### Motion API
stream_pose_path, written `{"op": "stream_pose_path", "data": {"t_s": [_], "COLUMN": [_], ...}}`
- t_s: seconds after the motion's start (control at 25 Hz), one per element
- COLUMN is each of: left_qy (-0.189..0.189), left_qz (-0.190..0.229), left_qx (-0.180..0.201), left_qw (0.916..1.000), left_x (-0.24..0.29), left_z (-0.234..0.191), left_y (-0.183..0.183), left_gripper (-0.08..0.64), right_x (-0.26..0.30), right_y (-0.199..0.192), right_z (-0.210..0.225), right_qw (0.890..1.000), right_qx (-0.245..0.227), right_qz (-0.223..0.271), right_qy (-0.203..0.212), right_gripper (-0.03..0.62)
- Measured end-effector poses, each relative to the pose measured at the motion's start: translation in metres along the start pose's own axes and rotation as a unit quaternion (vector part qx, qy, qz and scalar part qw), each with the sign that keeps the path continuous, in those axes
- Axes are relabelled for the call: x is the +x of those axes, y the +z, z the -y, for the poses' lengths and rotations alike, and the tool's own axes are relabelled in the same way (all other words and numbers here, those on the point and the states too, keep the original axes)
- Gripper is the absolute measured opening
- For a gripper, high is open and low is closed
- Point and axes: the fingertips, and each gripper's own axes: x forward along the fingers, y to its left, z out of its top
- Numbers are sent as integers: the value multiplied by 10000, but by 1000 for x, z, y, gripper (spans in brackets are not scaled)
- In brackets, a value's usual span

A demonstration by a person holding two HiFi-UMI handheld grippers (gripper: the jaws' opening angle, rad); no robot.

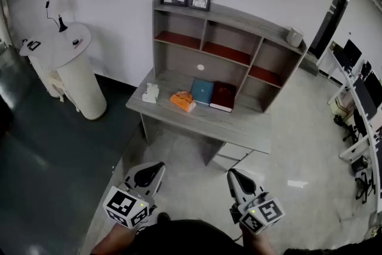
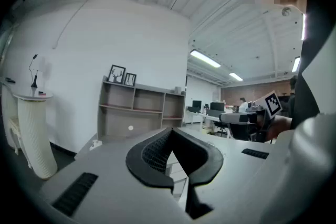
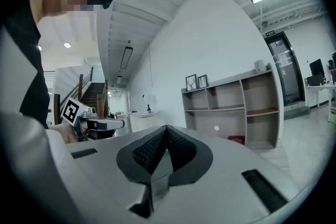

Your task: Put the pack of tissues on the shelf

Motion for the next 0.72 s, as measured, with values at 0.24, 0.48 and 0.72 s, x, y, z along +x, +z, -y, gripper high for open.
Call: {"op": "stream_pose_path", "data": {"t_s": [0.24, 0.48, 0.72], "left_qy": [-8, -13, 61], "left_qz": [18, 68, 31], "left_qx": [-25, -59, -122], "left_qw": [10000, 10000, 9999], "left_x": [-10, -31, -52], "left_z": [-15, -40, -66], "left_y": [0, -2, -9], "left_gripper": [12, 12, 12], "right_x": [14, 34, 59], "right_y": [-1, -6, -12], "right_z": [-13, -31, -56], "right_qw": [10000, 10000, 9998], "right_qx": [-2, -6, 75], "right_qz": [-25, -67, -169], "right_qy": [7, -63, 43], "right_gripper": [15, 17, 17]}}
